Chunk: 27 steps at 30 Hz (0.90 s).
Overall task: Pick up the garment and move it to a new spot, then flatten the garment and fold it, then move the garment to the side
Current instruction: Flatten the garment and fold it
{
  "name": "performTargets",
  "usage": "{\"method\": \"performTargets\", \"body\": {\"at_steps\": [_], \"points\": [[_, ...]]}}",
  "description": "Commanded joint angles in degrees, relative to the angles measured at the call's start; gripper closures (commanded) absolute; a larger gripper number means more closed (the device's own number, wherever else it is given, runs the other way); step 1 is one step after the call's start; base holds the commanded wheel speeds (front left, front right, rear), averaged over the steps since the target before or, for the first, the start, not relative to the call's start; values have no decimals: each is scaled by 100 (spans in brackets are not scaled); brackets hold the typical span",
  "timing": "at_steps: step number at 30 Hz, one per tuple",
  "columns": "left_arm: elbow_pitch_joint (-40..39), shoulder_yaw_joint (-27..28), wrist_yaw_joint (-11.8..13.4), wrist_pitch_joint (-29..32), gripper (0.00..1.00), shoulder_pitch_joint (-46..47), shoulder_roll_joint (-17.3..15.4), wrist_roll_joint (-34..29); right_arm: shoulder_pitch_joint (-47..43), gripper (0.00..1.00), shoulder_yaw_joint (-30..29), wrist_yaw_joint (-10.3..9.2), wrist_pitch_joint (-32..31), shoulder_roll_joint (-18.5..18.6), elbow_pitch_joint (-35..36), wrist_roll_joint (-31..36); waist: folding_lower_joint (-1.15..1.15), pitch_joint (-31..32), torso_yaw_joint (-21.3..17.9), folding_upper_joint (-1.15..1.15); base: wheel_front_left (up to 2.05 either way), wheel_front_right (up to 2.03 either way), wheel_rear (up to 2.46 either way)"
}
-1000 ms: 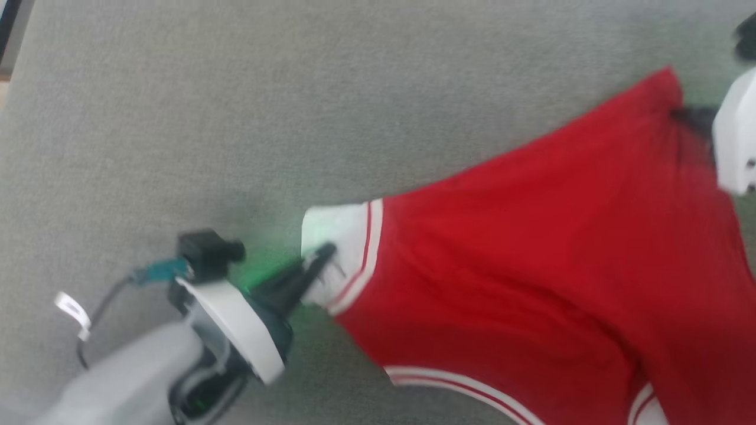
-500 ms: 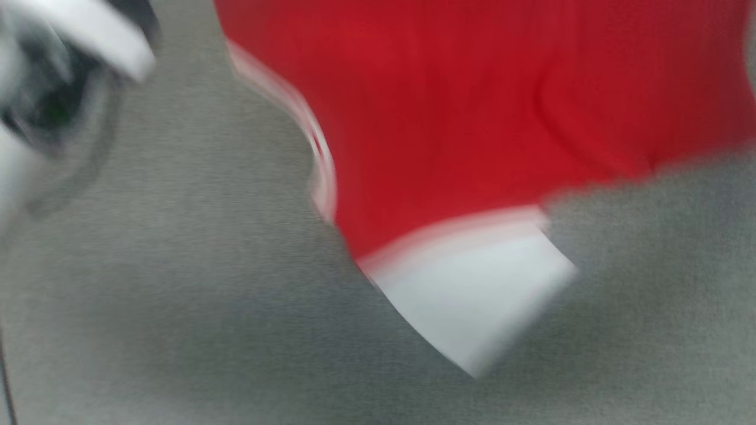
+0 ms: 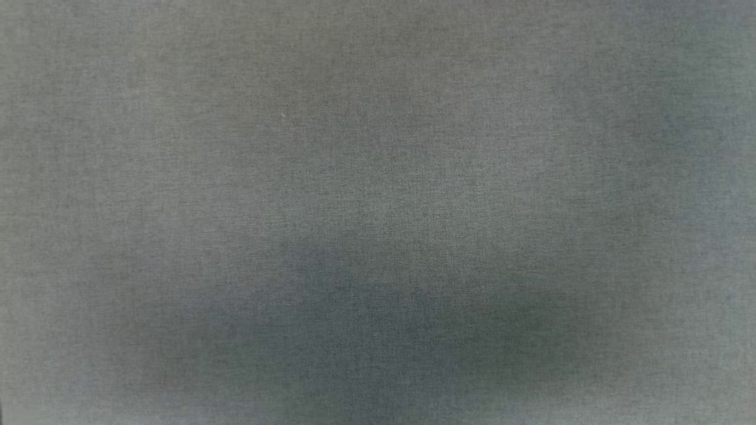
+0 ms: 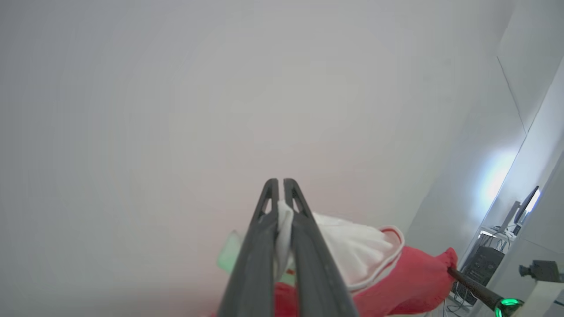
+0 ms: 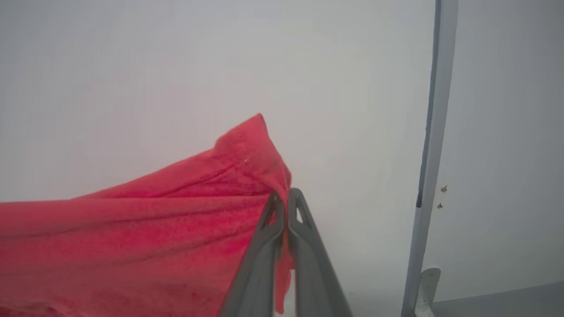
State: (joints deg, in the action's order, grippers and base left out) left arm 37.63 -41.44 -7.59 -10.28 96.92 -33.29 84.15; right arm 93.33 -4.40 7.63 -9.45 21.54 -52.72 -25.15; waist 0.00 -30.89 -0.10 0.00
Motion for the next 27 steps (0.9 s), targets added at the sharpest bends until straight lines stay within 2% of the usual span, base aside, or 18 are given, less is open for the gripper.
{"method": "performTargets", "body": {"at_steps": [1, 4, 8, 14, 19, 27], "points": [[-52, -50, 19, 15, 100, -377, -60, 68, -274, 100, 46, -26, -50, 47, -95, -33, 0, 28, 6, 0, 0, 0, 0], [-590, -244, 19, -17, 100, -1110, -248, 194, -728, 100, 400, -20, -251, 5, -49, -213, 0, 101, -32, 0, 0, 0, 0], [-1429, -355, 18, -206, 100, -2515, -430, 602, -1741, 100, 854, -19, -611, 144, 303, -730, 0, 241, 36, 0, 0, 0, 0], [-2565, -478, 18, -430, 100, -4562, -596, 811, -3622, 100, 1135, -18, -1194, 517, 1431, -1794, 0, 493, 160, 0, 0, 0, 0], [-3242, -350, 13, -490, 100, -5978, -651, 752, -5215, 100, 989, -17, -1460, 750, 2474, -2368, 0, 788, 213, 0, 0, 0, 0], [-4221, 40, 13, -493, 100, -7620, -815, 446, -7167, 100, 551, -14, -1939, 865, 3876, -2725, 0, 1214, 231, 0, 0, 0, 0]]}}
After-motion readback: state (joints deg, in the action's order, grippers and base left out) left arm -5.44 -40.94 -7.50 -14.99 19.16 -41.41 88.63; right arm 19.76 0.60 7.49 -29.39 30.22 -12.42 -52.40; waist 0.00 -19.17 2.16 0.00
